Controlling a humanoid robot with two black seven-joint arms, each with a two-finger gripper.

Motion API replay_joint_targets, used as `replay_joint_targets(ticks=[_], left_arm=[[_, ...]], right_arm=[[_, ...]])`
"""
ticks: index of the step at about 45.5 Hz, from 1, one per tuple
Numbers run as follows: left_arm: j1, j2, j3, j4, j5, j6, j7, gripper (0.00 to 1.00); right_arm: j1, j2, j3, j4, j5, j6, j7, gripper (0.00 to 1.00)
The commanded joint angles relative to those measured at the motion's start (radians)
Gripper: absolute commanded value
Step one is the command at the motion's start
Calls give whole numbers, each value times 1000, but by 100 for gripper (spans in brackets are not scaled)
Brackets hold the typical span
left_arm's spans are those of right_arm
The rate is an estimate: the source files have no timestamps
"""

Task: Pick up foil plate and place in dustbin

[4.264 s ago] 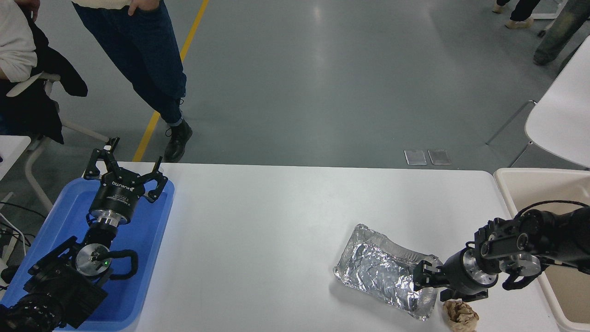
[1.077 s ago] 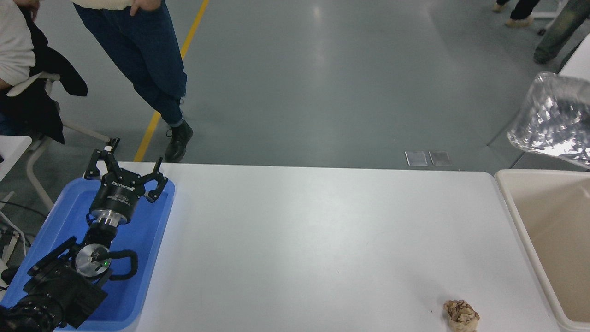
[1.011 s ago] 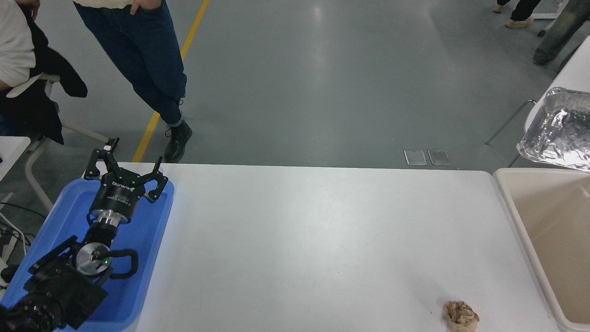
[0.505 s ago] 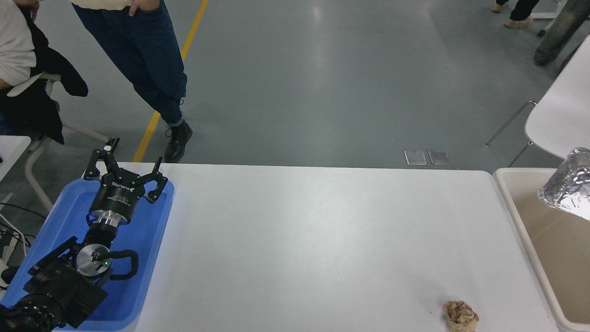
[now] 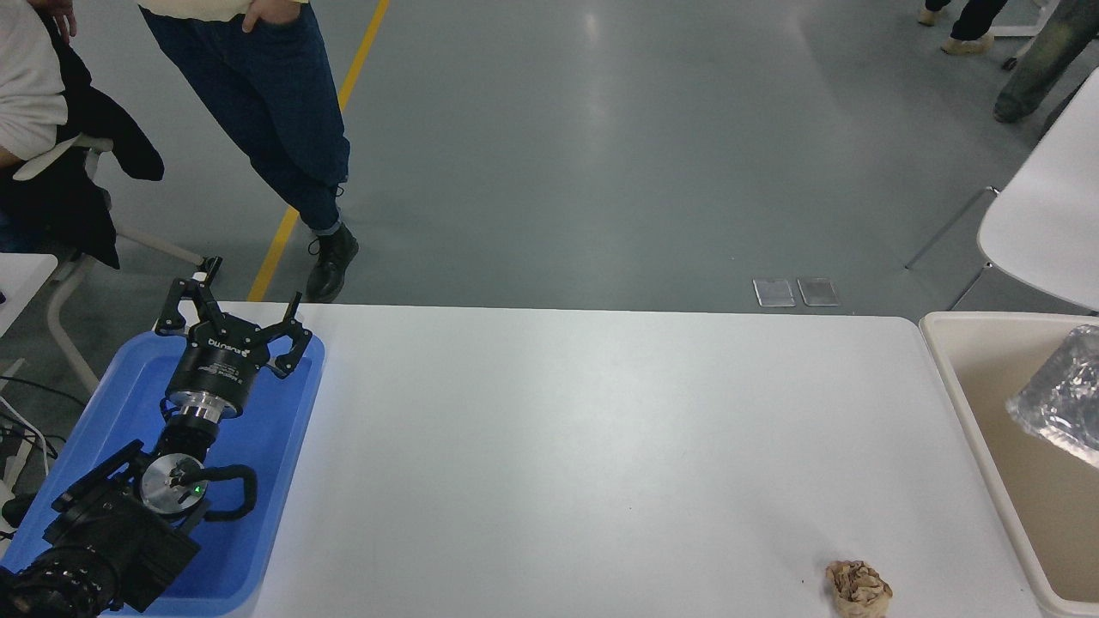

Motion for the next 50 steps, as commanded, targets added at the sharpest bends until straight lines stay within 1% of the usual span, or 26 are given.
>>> replay_joint_targets(ticks=[1,2,3,7,11,24,26,27,29,30,35,39,44,46,50], left_arm=[[0,0,0,0,0,0,0,100],[0,0,0,0,0,0,0,100],[0,0,0,0,0,0,0,100],[0,0,0,0,0,0,0,100],[0,0,0,0,0,0,0,100],[-1,0,0,0,1,0,0,100],[-1,0,0,0,1,0,0,100],[-1,0,0,0,0,0,0,100],[-1,0,0,0,0,0,0,100],[-1,0,0,0,0,0,0,100],[-1,0,0,0,0,0,0,100],[-1,0,0,0,0,0,0,100],[-1,0,0,0,0,0,0,100],[-1,0,0,0,0,0,0,100],[0,0,0,0,0,0,0,100]], right_arm=[[-46,79,40,-9,31,-253,-81,0],[-46,87,40,-9,30,-270,-91,0],[-46,105,40,-11,30,-300,-115,0],[-46,133,42,-12,30,-327,-152,0],[-46,148,42,-12,30,-334,-160,0],[-45,171,40,-11,33,-342,-160,0],[-43,174,42,-14,33,-345,-160,32],[-42,174,42,-14,33,-347,-160,42],[-42,173,42,-14,33,-354,-158,52],[-42,173,42,-14,33,-359,-158,54],[-43,177,42,-12,33,-370,-158,57],[-42,177,42,-14,33,-374,-158,75],[-39,176,42,-14,33,-380,-158,86],[-37,176,40,-15,33,-382,-158,89],[-37,176,42,-15,33,-382,-158,89]])
